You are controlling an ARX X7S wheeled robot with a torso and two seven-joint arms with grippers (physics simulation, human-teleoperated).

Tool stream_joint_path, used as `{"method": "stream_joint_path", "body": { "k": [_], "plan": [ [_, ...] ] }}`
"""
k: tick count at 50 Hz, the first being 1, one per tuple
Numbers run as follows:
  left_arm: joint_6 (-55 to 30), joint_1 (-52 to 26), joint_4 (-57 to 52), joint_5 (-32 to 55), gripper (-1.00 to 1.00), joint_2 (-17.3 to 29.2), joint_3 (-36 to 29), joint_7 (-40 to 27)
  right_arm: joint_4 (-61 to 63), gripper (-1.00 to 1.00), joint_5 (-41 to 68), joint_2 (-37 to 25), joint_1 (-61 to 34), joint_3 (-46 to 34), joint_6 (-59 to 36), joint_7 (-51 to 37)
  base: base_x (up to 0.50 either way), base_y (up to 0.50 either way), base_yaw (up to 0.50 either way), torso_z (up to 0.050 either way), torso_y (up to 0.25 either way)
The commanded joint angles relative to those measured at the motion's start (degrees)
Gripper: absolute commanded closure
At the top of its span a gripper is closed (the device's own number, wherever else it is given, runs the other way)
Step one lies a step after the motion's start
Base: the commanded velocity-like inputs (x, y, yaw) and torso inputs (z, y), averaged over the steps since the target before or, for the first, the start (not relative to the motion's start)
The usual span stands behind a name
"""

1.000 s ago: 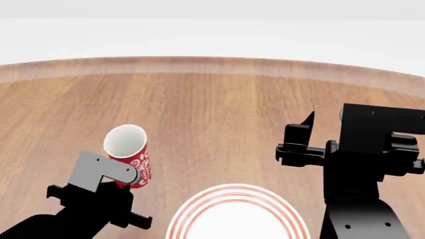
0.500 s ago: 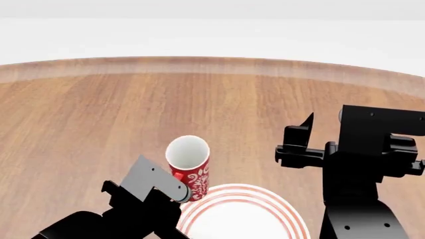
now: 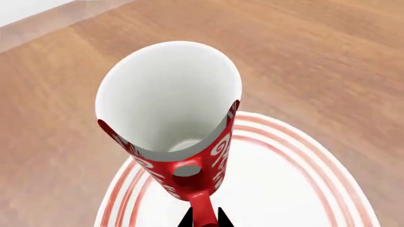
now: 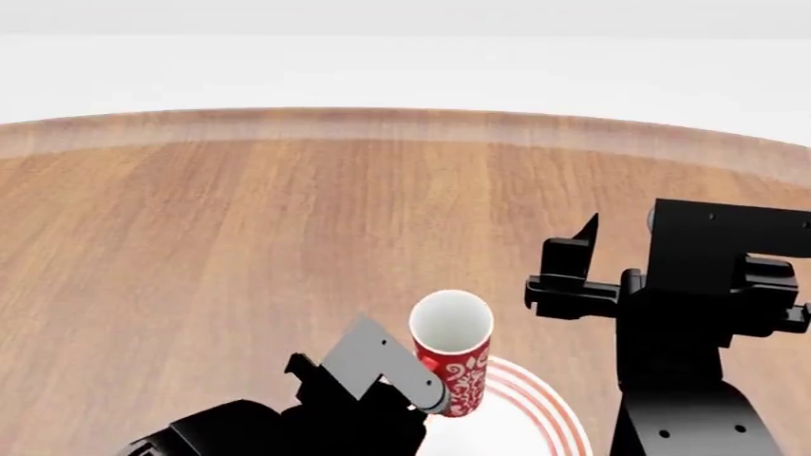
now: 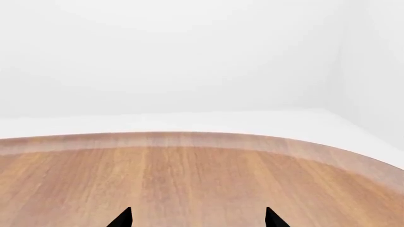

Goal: Pick up the red mug and put it on the plate

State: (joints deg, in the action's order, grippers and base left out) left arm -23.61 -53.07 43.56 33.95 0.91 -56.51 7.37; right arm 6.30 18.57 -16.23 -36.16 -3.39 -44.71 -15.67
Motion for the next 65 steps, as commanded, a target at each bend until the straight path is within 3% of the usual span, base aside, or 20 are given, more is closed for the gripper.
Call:
{"method": "stream_joint_path", "body": {
  "k": [1,5,10,65],
  "plan": [
    [11.0,-7.6,9.0,24.5,1.0,-0.9,-25.2,-4.3,0.3,-1.0,0.4,-0.2,0.1,0.1,-0.1,-0.2,0.0,0.0,0.0,0.0,0.0],
    [11.8,-8.6,9.1,28.7,1.0,-0.9,-30.0,-4.5,-0.1,-1.0,0.4,-0.2,0.3,0.2,0.4,-0.1,0.0,0.0,0.0,0.0,0.0],
    [11.6,-8.9,10.0,30.8,1.0,-0.9,-31.4,-4.5,-0.7,-1.0,0.3,-0.2,0.4,0.0,0.9,-0.1,0.0,0.0,0.0,0.0,0.0],
    [2.9,-6.6,13.1,30.7,1.0,-0.9,-31.4,1.1,-3.8,-1.0,0.8,-0.2,0.5,-1.0,3.4,-0.1,0.0,0.0,0.0,0.0,0.0]
  ]
}}
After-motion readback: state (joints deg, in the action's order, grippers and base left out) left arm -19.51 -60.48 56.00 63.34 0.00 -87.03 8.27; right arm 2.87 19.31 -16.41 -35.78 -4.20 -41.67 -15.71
